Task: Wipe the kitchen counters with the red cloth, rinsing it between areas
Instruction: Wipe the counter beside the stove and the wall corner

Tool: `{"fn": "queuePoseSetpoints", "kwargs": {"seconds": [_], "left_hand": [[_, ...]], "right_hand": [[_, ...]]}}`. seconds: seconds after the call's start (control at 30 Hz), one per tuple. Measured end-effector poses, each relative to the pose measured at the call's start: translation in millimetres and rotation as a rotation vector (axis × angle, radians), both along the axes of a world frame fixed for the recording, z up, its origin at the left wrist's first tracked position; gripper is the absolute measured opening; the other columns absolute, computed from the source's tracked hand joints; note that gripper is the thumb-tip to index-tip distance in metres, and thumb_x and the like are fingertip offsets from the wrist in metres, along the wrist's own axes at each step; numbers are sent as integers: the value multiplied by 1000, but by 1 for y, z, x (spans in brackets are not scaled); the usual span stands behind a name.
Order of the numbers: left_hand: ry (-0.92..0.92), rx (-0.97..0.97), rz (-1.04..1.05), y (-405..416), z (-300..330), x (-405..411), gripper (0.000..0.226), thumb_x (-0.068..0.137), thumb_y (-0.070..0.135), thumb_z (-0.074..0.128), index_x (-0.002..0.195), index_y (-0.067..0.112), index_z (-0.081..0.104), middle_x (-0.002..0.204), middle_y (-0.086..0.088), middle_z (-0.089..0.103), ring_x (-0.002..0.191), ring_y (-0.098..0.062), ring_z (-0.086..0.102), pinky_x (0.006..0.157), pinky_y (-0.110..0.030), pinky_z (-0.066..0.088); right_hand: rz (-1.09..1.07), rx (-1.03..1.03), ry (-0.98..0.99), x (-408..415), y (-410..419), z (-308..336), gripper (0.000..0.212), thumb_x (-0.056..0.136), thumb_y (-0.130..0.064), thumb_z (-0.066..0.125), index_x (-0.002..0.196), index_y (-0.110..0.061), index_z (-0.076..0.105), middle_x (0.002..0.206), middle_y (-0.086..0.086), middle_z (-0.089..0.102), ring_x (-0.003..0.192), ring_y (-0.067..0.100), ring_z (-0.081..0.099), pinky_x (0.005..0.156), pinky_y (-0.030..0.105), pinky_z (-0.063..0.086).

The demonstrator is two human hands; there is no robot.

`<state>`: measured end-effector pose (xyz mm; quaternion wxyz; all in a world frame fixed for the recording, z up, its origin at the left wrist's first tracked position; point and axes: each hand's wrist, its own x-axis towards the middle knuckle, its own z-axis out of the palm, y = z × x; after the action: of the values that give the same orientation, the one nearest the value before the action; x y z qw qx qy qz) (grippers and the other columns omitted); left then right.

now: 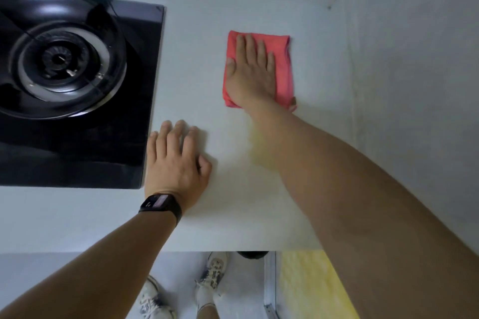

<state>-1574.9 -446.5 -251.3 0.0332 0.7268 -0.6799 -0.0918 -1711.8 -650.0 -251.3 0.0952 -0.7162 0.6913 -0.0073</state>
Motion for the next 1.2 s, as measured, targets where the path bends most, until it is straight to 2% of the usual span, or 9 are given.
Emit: {"fn": "queuePoseSetpoints", "kwargs": {"seconds": [0.17,0.33,0.5,0.6,0.7,0.83,0.97,1.13,1.2], "left_hand": [[18,-19,5,3,-1,0,61,88,37,40,142,10,48,152,-20,43,149,-43,28,125,-57,18],[28,-22,6,3,2,-1,61,88,38,40,142,11,48,152,-19,43,148,-43,28,124,-56,18],[36,-4,0,3,2,0,60,89,39,40,143,13,45,153,-18,42,149,-42,27,125,-56,17],[36,2,-1,3,3,0,60,90,39,40,143,12,45,153,-19,42,150,-42,26,125,-56,16],[36,12,-4,3,4,1,61,90,39,39,144,11,45,153,-19,42,150,-42,26,125,-56,16],[41,6,-14,3,3,0,61,89,38,40,143,10,46,153,-20,42,150,-44,27,125,-56,16],[30,-18,-14,3,1,1,60,89,36,41,143,9,47,152,-21,42,149,-44,28,124,-57,17],[35,-24,-13,4,-3,2,56,90,31,47,143,11,46,154,-20,41,149,-44,27,125,-56,15],[54,-41,-12,4,-3,2,57,90,32,43,143,11,47,154,-19,41,149,-44,28,124,-56,16]], "right_hand": [[148,-15,-1,22,44,-6,63,107,-46,19,166,-26,11,173,-7,10,160,19,6,128,44,2],[314,-59,30,-36,68,-6,63,105,-50,26,164,-32,21,171,-11,21,157,16,17,128,39,8],[157,-46,1,-103,79,-5,61,106,-47,26,164,-30,21,172,-8,19,158,18,15,129,40,8],[100,-19,-4,-124,86,-5,59,108,-44,25,165,-28,18,172,-6,16,159,20,12,129,40,4],[34,-17,19,-136,90,-6,60,108,-44,23,165,-25,20,172,-2,19,158,24,15,128,43,8],[-180,-60,54,-104,101,-11,63,105,-43,22,163,-19,25,170,3,26,156,28,24,125,47,15],[-354,-121,23,-40,112,-16,64,104,-42,26,162,-15,29,168,7,30,154,31,27,124,51,16],[-278,-117,-9,18,117,-17,64,107,-45,23,165,-17,19,172,4,19,158,28,15,127,49,8],[-190,-95,-12,27,124,-18,65,107,-46,20,165,-18,15,173,3,14,159,27,11,127,49,6]]}}
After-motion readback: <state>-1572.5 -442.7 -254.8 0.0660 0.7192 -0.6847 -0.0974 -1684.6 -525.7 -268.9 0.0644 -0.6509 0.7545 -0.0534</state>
